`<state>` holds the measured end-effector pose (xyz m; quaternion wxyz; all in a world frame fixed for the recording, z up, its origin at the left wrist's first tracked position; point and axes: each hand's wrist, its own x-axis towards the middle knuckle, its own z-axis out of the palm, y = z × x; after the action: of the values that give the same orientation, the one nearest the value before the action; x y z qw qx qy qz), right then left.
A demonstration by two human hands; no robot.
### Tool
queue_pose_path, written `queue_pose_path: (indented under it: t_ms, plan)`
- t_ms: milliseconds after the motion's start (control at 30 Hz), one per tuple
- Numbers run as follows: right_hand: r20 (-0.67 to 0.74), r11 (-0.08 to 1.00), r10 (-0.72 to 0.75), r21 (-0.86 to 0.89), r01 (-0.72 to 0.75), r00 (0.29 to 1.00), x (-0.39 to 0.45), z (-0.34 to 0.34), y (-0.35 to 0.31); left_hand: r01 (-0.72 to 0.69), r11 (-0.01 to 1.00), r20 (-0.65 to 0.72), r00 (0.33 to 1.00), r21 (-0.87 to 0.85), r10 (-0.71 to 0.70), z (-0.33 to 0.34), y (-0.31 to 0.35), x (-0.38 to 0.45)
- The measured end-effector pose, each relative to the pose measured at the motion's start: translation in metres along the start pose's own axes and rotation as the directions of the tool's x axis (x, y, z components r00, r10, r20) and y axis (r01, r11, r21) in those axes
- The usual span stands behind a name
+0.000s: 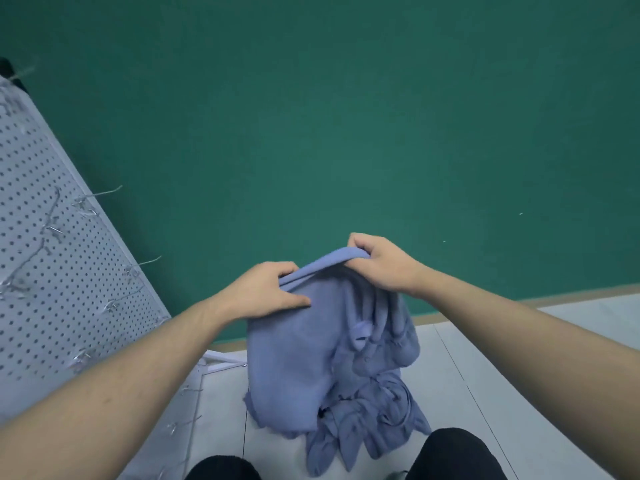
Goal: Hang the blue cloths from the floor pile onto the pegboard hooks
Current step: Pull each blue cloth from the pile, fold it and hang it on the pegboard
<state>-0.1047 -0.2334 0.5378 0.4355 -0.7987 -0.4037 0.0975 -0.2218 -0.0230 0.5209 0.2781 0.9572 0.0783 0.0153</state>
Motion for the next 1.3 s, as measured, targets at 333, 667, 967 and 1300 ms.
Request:
queue_pose_path:
  t_ms: [333,667,967,1300]
  plan:
    - [-0.108,0.996,0.05,-0.067,-0.057,0.993,-0.017,-0.069,-0.015,0.196,0.976,-0.004,0.98,-0.097,-0.197,0.004,-0.06,-0.046]
    - [0.044,0.954,0.18,-0.25,-0.164,0.983,-0.032,-0.099,0.013,0.159,0.761,-0.122,0.946,-0.629,-0.299,-0.034,-0.058,-0.063]
    - [0.245,0.889,0.378,-0.367,-0.275,0.893,-0.039,-0.099,0.042,-0.059,0.724,-0.373,0.884,-0.687,-0.282,-0.066,0.006,-0.051]
    - [0.246,0.972,0.1,0.183,-0.147,0.964,-0.018,-0.018,-0.051,-0.117,0.942,-0.183,0.981,-0.315,0.06,-0.061,0.069,-0.032]
